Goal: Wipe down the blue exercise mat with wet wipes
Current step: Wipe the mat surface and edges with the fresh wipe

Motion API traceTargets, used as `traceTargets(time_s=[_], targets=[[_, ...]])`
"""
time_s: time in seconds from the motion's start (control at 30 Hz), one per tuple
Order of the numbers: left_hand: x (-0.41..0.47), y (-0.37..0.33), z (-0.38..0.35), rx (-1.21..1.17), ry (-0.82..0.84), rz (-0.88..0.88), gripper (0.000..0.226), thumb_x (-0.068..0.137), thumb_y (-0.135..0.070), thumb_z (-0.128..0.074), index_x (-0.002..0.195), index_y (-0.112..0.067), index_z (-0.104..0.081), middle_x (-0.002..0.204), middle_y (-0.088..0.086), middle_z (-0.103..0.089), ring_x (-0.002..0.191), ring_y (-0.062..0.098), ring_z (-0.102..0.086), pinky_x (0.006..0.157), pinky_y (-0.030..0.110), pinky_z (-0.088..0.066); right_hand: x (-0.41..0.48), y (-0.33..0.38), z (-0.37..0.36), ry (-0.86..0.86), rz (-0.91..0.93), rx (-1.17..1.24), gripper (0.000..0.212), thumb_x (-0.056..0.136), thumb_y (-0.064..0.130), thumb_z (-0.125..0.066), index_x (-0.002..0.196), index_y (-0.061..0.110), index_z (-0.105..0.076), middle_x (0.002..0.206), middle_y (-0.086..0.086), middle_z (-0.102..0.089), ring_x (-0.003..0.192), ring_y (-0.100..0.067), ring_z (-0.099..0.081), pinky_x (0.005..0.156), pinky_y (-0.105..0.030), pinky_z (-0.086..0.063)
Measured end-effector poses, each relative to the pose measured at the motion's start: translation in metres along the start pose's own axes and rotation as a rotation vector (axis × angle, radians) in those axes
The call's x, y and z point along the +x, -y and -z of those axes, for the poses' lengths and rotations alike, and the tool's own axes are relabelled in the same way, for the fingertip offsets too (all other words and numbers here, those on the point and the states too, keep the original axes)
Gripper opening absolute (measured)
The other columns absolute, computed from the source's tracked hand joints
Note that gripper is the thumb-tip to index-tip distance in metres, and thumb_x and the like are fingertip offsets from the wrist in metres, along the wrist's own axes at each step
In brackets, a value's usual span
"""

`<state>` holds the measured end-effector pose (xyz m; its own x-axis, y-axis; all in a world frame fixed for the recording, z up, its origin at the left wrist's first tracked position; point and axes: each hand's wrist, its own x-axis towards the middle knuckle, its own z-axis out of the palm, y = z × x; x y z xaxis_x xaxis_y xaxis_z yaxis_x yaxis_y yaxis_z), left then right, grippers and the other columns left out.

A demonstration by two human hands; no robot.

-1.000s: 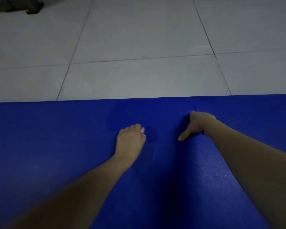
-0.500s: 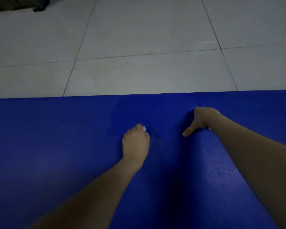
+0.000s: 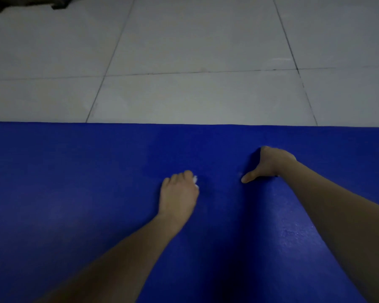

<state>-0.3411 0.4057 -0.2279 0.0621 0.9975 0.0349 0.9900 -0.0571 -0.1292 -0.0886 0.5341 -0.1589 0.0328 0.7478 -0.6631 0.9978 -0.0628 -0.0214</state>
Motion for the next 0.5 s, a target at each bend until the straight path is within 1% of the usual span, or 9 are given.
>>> traceTargets(time_s=[0.07,0.13,0.2,0.23,0.3,0.33,0.37,0.4,0.5], targets=[[-0.007,0.043,-0.003,0.086,0.049,0.102,0.043,0.108,-0.033,-0.022,0.089,-0.016,-0.057,0.08,0.002,-0.056,0.064,0.019,-0.037,0.06,0.036,-0.025,0.002,-0.004,-0.007,-0.024,0.008,0.06,0.134,0.042,0.081,-0.082,0.145,0.012,-0.031,0.138,-0.009,-0.05,0.122,-0.032,-0.053,0.092,-0.045,-0.05],[-0.013,0.067,0.009,0.102,0.082,0.222,0.035,0.108,-0.034,-0.035,0.091,-0.013,-0.056,0.077,0.003,-0.058,0.063,0.019,-0.041,0.059,0.036,-0.032,-0.003,-0.005,-0.012,-0.025,0.019,0.104,0.139,0.048,0.079,-0.082,0.152,0.009,-0.02,0.153,-0.018,-0.033,0.134,-0.039,-0.043,0.103,-0.051,-0.045],[-0.009,0.065,0.026,0.048,0.161,0.303,0.03,0.108,-0.037,-0.039,0.098,-0.014,-0.055,0.083,0.003,-0.063,0.07,0.02,-0.055,0.07,0.036,-0.04,-0.016,-0.005,-0.019,-0.05,0.048,0.088,0.127,0.061,0.077,-0.077,0.15,0.007,-0.019,0.156,-0.024,-0.022,0.138,-0.043,-0.037,0.106,-0.053,-0.042],[-0.007,0.06,0.032,-0.014,0.189,0.369,0.029,0.108,-0.038,-0.039,0.1,-0.014,-0.054,0.087,0.002,-0.064,0.074,0.019,-0.055,0.075,0.036,-0.041,-0.028,-0.005,-0.023,-0.084,0.08,0.032,0.117,0.068,0.078,-0.071,0.147,0.007,-0.023,0.155,-0.026,-0.021,0.137,-0.044,-0.035,0.107,-0.053,-0.042],[0.002,0.056,0.035,-0.11,0.217,0.48,0.029,0.106,-0.04,-0.043,0.098,-0.014,-0.054,0.087,0.003,-0.063,0.073,0.02,-0.052,0.077,0.036,-0.042,-0.054,-0.005,-0.034,-0.168,0.137,-0.067,0.097,0.076,0.078,-0.063,0.137,0.008,-0.035,0.147,-0.023,-0.032,0.131,-0.039,-0.039,0.104,-0.051,-0.044],[0.003,0.059,0.034,-0.18,0.222,0.519,0.03,0.105,-0.04,-0.046,0.094,-0.013,-0.053,0.087,0.004,-0.064,0.073,0.021,-0.052,0.074,0.037,-0.043,-0.069,-0.004,-0.04,-0.162,0.152,-0.095,0.092,0.076,0.079,-0.062,0.132,0.009,-0.04,0.141,-0.019,-0.038,0.127,-0.036,-0.042,0.101,-0.048,-0.046],[0.004,0.063,0.033,-0.263,0.226,0.54,0.032,0.104,-0.04,-0.049,0.088,-0.012,-0.052,0.086,0.006,-0.066,0.072,0.022,-0.055,0.07,0.037,-0.045,-0.082,-0.003,-0.047,-0.12,0.144,-0.111,0.094,0.073,0.081,-0.062,0.131,0.01,-0.041,0.137,-0.015,-0.042,0.125,-0.033,-0.043,0.099,-0.046,-0.048],[0.002,0.067,0.032,-0.337,0.232,0.551,0.035,0.104,-0.04,-0.051,0.082,-0.012,-0.049,0.083,0.008,-0.066,0.071,0.024,-0.057,0.065,0.036,-0.045,-0.093,0.0,-0.055,-0.04,0.127,-0.129,0.104,0.068,0.084,-0.064,0.136,0.01,-0.039,0.137,-0.014,-0.043,0.127,-0.032,-0.043,0.1,-0.045,-0.048],[-0.007,0.057,0.04,-0.501,0.242,0.515,0.042,0.103,-0.038,-0.051,0.069,-0.014,-0.043,0.074,0.007,-0.062,0.062,0.022,-0.054,0.052,0.032,-0.036,-0.113,0.013,-0.077,0.25,0.085,-0.131,0.135,0.055,0.087,-0.071,0.154,0.009,-0.022,0.153,-0.014,-0.032,0.138,-0.032,-0.04,0.107,-0.046,-0.045]])
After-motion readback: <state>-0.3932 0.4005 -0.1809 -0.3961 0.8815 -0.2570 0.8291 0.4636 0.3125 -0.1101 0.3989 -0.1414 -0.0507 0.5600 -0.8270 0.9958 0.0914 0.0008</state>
